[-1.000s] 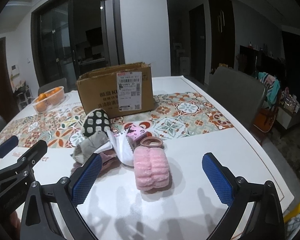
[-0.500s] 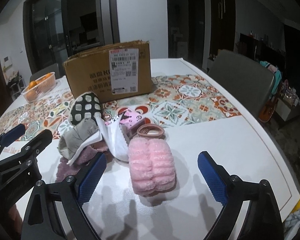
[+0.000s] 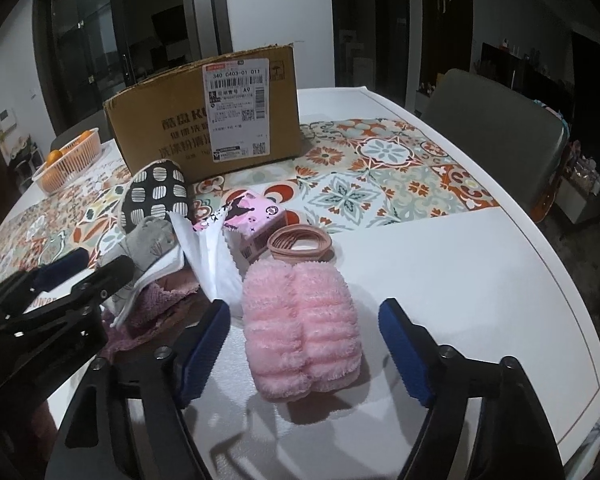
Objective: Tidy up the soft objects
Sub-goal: 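Grasp the pink fluffy hair band with the right tool while the left tool grasps the grey pouch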
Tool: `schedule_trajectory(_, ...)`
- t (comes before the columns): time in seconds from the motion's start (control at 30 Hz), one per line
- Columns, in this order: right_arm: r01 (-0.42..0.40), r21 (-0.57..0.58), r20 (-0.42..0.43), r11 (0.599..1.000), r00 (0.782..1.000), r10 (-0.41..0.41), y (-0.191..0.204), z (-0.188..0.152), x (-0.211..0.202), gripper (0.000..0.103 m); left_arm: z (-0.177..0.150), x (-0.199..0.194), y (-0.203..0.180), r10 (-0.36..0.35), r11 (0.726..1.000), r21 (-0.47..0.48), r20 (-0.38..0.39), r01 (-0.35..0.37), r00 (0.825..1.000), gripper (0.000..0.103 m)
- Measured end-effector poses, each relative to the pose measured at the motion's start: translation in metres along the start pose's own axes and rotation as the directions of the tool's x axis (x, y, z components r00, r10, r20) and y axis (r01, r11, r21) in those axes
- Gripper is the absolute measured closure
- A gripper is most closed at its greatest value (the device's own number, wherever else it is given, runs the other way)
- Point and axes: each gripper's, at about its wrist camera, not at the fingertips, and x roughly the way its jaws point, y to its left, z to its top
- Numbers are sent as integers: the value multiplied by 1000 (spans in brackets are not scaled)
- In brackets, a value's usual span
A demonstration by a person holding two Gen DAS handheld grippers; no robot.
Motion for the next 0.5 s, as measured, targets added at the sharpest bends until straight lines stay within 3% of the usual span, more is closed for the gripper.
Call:
schedule_trajectory(0.27,-1,-15,-14,1000,1000,1,0,1,5,51,-5,5,0,-19,1000,-13,-17,19,1000,77)
schedule_trajectory(0.5,12,-39,12,999,1000,-11,1,2,-2,58,-5,-4,-1,1,1000,-22,9,-1,1000,83)
